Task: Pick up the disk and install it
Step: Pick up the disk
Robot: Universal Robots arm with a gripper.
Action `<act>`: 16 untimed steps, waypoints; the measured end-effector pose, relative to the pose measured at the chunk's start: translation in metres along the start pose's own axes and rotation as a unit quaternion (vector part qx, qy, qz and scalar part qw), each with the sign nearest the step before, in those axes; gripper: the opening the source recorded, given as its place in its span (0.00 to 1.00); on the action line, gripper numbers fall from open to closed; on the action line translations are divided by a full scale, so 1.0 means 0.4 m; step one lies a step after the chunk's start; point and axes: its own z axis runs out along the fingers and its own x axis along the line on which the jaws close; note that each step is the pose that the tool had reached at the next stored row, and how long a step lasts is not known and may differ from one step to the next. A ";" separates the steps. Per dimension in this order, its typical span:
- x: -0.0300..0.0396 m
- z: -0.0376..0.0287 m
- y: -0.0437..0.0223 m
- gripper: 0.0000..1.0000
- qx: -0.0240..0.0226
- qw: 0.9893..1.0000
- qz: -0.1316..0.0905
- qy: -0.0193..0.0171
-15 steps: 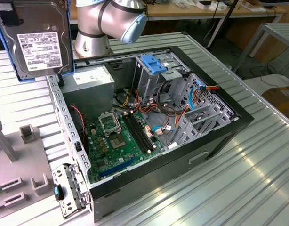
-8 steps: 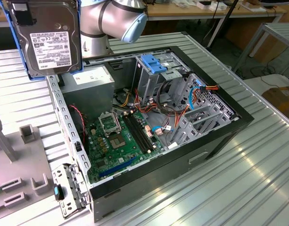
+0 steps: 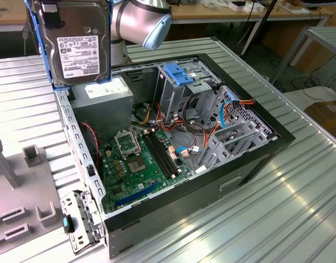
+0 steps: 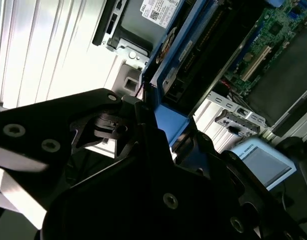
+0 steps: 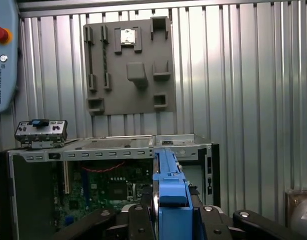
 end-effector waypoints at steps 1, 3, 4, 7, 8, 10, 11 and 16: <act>-0.001 0.001 -0.009 0.37 0.000 1.000 0.000 0.000; -0.002 0.002 -0.032 0.37 0.000 1.000 0.002 0.000; -0.002 0.002 -0.040 0.37 0.000 1.000 0.002 0.000; -0.005 0.006 -0.084 0.37 0.000 1.000 0.006 0.000; -0.005 0.006 -0.090 0.37 0.000 1.000 0.006 0.000; -0.006 0.007 -0.110 0.37 0.000 1.000 0.007 0.000; -0.007 0.008 -0.124 0.37 0.000 1.000 0.008 0.000; -0.010 0.012 -0.182 0.37 0.000 1.000 0.012 0.000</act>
